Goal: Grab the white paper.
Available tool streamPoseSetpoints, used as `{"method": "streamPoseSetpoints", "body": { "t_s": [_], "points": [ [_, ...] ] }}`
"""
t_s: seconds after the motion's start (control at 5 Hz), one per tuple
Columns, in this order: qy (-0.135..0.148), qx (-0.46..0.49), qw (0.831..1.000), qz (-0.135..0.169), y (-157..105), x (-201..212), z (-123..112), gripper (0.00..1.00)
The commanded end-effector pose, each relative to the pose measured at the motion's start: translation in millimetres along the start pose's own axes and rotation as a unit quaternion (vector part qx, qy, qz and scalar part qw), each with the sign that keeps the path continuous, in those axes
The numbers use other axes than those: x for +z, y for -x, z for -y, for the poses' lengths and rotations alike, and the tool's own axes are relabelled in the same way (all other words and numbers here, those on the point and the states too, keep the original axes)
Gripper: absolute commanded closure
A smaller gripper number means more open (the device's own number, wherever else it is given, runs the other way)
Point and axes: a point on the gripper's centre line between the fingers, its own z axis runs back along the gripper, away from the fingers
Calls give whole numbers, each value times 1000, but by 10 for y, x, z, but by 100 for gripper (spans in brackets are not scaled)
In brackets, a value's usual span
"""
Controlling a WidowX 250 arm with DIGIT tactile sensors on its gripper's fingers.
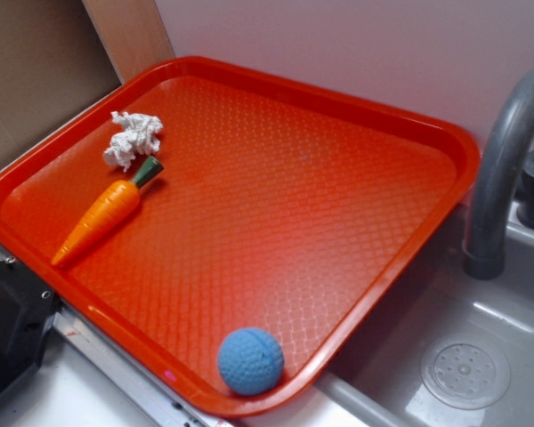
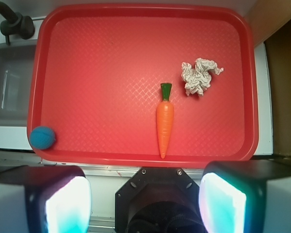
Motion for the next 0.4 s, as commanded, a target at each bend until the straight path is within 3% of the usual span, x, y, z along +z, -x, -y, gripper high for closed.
{"method": "streamPoseSetpoints", "body": {
  "t_s": [0.0, 0.2],
  "points": [
    [12, 231, 972, 38, -211, -238, -227, 0],
    [-16, 347, 936, 59, -365, -507, -463, 0]
  ]
}}
